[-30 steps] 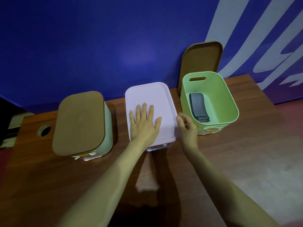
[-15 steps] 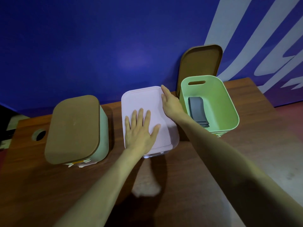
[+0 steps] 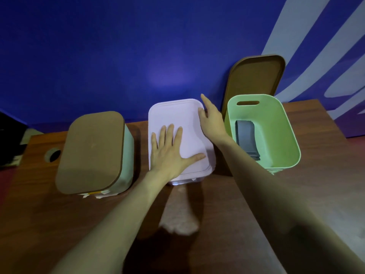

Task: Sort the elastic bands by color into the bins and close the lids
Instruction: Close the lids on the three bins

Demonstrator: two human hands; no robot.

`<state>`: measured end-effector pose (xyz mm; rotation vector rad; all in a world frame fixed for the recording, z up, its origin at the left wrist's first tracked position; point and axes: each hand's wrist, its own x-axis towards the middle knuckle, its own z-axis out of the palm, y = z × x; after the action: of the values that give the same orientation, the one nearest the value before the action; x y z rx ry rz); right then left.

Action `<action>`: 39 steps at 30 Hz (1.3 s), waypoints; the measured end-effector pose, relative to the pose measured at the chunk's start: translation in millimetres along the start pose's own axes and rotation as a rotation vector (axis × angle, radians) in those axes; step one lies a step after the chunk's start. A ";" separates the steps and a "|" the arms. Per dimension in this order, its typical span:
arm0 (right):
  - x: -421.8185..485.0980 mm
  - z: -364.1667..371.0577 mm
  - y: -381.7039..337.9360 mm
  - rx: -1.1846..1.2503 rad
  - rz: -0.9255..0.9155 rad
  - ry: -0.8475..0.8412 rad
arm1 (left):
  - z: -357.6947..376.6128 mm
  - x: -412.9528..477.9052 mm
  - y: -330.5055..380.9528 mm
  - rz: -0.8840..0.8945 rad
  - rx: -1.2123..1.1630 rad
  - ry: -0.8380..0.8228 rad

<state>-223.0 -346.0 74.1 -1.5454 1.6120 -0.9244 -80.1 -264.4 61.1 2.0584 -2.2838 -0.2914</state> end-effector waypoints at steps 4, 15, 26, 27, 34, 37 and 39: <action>-24.0 -27.1 8.1 -0.046 -0.043 0.027 | -17.9 14.2 1.0 -0.059 -0.099 -0.149; -29.9 -170.5 63.8 -0.422 -0.097 0.093 | -37.7 55.0 129.1 0.086 -0.192 0.147; 50.1 -217.7 81.8 -0.339 0.035 0.080 | -38.2 152.5 186.8 -0.302 -0.654 0.049; 59.3 -215.8 81.5 -0.326 0.055 0.064 | -38.7 160.7 187.1 -0.319 -0.678 0.041; 86.7 -199.6 75.0 -0.152 0.070 0.130 | -30.1 174.7 181.7 -0.284 -0.716 0.215; 72.0 -207.7 64.1 0.058 -0.002 0.202 | -30.5 162.0 169.1 -0.146 -0.722 0.326; 56.2 -210.5 58.5 0.166 -0.025 0.213 | -25.5 146.8 159.5 -0.085 -0.709 0.332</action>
<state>-436.8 -395.8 126.2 -1.3932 1.6175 -1.2390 -248.5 -397.4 101.4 1.6727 -1.5860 -0.6048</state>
